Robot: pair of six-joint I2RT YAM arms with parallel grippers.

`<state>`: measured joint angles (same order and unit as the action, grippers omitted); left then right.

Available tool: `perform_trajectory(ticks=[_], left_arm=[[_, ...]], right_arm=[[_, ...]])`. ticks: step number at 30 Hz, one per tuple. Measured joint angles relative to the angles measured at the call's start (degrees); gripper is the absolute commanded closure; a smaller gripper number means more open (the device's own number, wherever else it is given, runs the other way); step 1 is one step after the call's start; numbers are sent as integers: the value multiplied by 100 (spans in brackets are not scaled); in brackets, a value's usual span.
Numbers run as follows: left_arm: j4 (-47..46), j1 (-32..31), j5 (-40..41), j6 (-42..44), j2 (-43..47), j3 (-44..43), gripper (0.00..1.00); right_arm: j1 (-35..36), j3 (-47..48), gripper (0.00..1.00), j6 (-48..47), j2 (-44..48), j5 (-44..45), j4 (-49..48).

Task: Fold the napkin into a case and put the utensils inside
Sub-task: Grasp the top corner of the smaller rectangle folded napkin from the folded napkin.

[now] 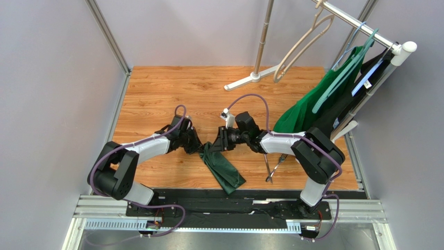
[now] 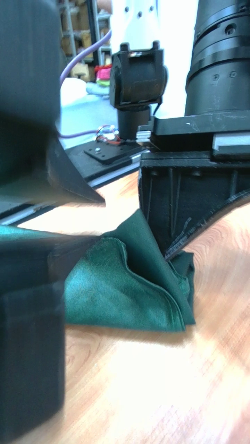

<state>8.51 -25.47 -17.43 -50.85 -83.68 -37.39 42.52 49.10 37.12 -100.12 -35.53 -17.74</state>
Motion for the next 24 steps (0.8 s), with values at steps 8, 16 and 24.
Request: perform_trajectory(ticks=[8, 16, 24], left_arm=[[9, 0, 0, 0, 9, 0, 100], [24, 0, -4, -2, 63, 13, 100], [-24, 0, -61, -15, 72, 92, 100]], right_arm=[[-72, -17, 100, 105, -157, 31, -116], [-42, -11, 100, 105, -490, 44, -190], [103, 234, 100, 376, -1067, -103, -673]])
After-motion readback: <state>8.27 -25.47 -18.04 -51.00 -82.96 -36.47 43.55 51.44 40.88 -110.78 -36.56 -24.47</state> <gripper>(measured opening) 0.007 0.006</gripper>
